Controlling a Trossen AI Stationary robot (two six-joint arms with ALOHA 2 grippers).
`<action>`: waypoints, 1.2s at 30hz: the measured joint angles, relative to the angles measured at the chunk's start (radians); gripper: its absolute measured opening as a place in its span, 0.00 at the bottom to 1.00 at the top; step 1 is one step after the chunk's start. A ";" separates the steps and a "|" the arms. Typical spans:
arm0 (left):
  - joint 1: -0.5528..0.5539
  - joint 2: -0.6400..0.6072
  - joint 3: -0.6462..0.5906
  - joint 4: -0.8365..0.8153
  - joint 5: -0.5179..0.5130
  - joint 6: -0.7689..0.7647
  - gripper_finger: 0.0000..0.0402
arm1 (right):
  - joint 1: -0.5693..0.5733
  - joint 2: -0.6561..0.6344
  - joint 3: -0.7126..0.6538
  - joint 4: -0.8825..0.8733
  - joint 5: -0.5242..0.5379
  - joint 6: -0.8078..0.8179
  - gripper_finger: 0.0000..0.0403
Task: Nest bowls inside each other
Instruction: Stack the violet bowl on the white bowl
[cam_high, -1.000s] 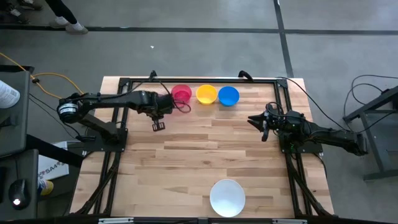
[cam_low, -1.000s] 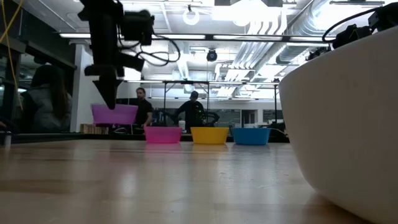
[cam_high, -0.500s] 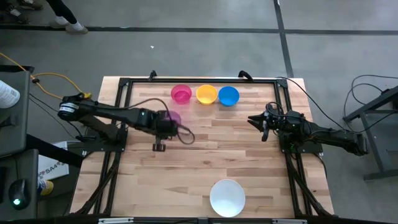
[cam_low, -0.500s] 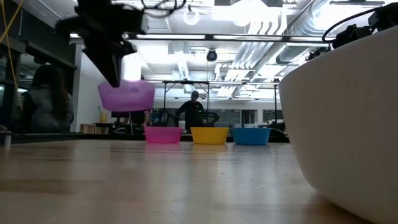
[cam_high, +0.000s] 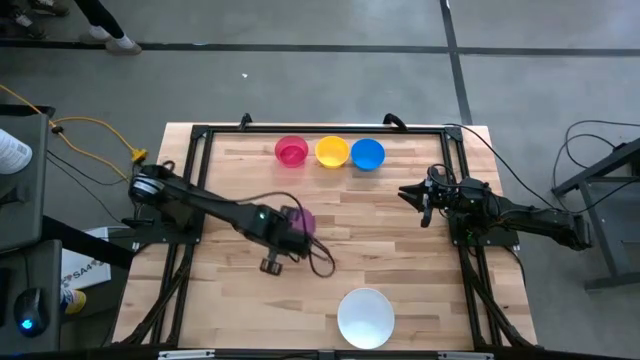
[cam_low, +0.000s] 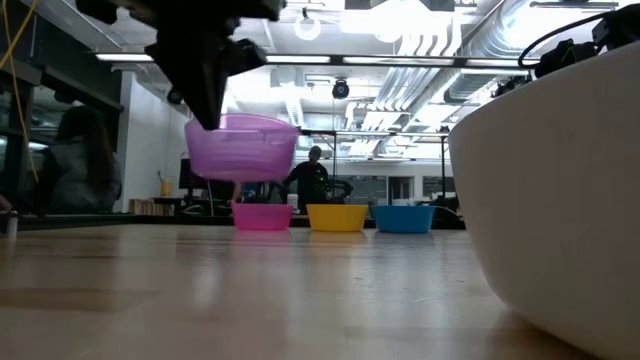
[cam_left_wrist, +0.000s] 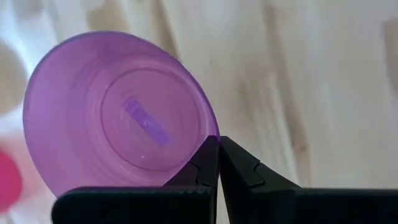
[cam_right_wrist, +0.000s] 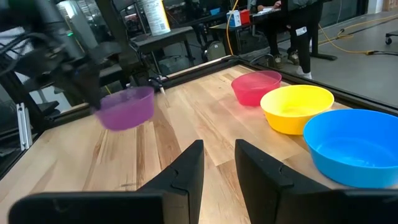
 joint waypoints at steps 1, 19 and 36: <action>-0.012 0.024 0.025 -0.005 0.000 0.000 0.00 | 0.000 0.000 0.000 0.000 0.000 0.000 0.21; -0.181 0.323 0.457 -0.092 -0.007 0.318 0.00 | 0.000 0.007 0.000 0.006 0.001 0.000 0.21; -0.242 0.329 0.482 -0.012 -0.033 0.776 0.00 | 0.000 0.007 0.000 0.007 0.000 0.000 0.21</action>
